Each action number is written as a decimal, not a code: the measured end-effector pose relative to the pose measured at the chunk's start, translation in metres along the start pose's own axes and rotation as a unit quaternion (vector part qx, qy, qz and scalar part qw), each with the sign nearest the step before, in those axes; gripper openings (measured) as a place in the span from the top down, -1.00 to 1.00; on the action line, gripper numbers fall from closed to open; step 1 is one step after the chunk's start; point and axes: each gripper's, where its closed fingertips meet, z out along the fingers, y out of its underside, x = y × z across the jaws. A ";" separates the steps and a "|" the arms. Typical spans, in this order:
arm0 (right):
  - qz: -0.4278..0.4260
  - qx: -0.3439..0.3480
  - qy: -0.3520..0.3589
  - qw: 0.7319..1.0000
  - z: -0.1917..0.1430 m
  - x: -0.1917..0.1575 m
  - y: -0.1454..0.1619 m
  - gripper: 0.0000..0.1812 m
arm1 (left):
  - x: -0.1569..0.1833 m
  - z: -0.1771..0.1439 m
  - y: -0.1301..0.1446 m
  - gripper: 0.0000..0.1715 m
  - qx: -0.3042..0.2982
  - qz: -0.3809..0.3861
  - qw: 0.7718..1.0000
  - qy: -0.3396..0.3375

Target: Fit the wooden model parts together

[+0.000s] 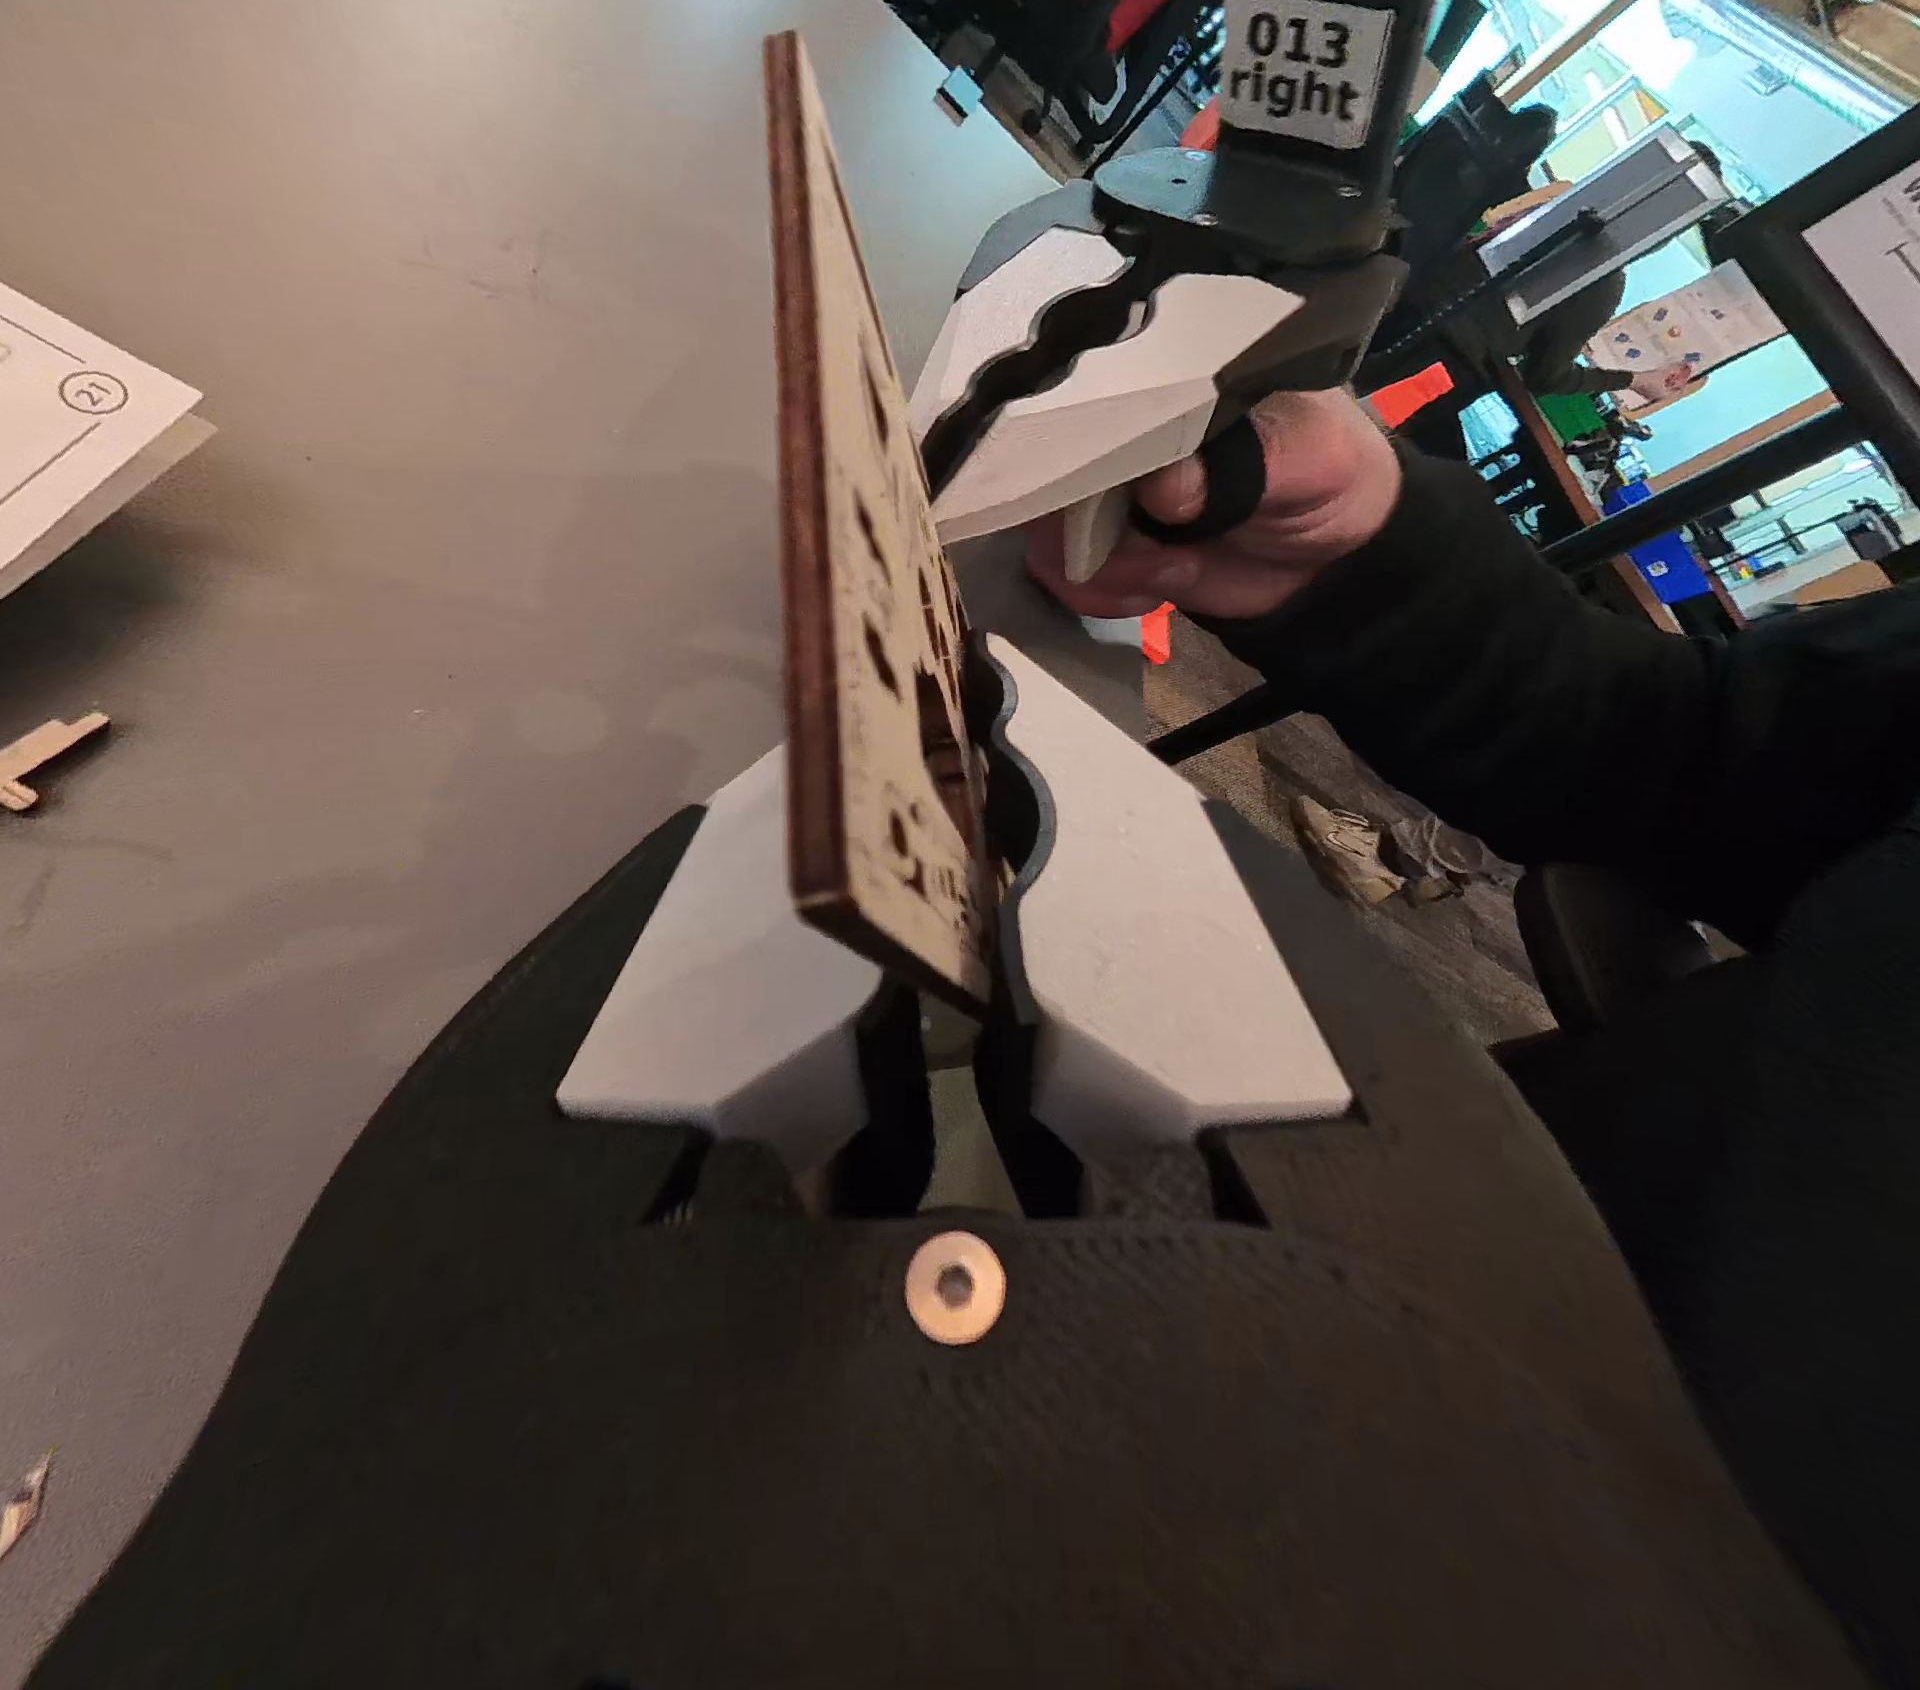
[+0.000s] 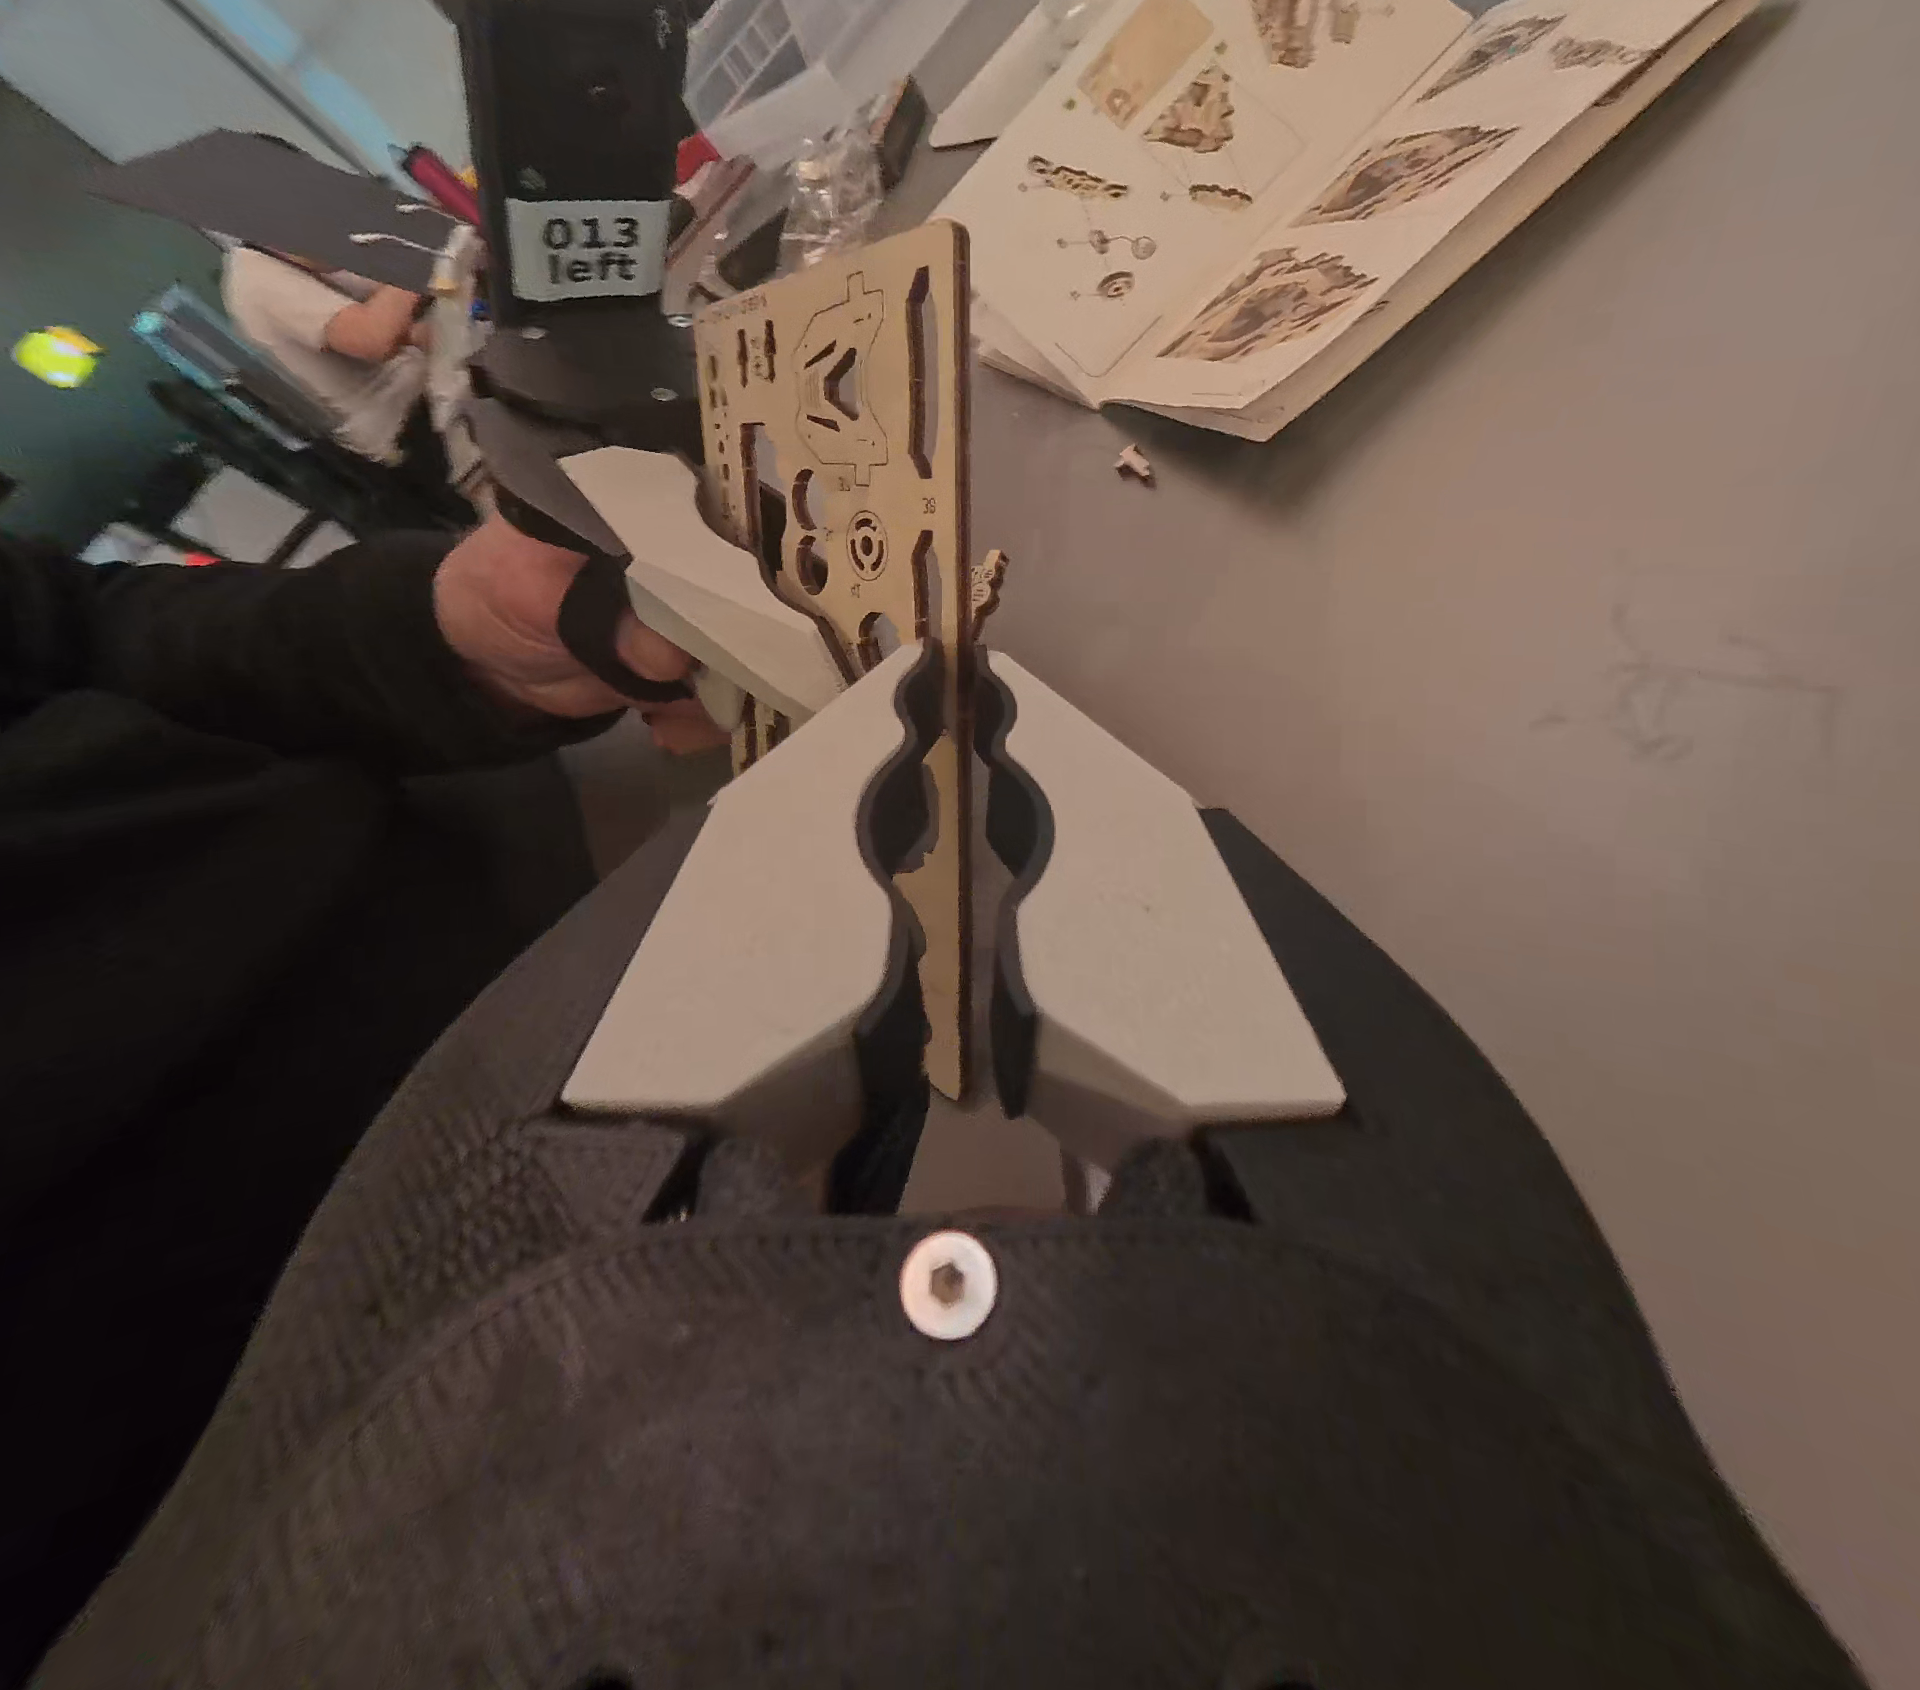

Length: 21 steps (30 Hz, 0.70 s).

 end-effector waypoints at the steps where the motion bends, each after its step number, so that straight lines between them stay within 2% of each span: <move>1: -0.010 -0.003 0.022 1.000 0.002 0.003 0.000 0.98 | -0.002 0.000 0.000 0.99 0.000 -0.001 1.000 -0.007; 5: -0.072 -0.035 0.108 0.991 0.004 0.008 0.000 0.98 | -0.006 0.000 -0.002 0.98 0.007 -0.003 1.000 -0.024; 8: -0.091 -0.045 0.143 0.984 0.007 0.011 -0.002 0.98 | -0.009 -0.001 -0.003 0.97 0.009 0.000 0.999 -0.037; 12: -0.025 -0.001 0.056 0.998 0.003 0.003 -0.006 0.97 | -0.005 -0.003 -0.006 0.99 0.020 -0.014 1.000 -0.017; 14: -0.046 -0.008 0.061 0.997 0.002 0.002 -0.003 0.96 | -0.004 -0.002 -0.004 0.99 0.019 -0.011 1.000 -0.013; 18: -0.019 -0.003 0.012 1.000 -0.002 -0.001 -0.001 0.96 | -0.001 -0.001 -0.004 0.99 0.021 -0.014 1.000 -0.004; 21: -0.019 -0.001 0.005 1.000 -0.002 -0.001 0.001 0.95 | -0.001 0.000 -0.003 0.99 0.017 -0.014 1.000 -0.002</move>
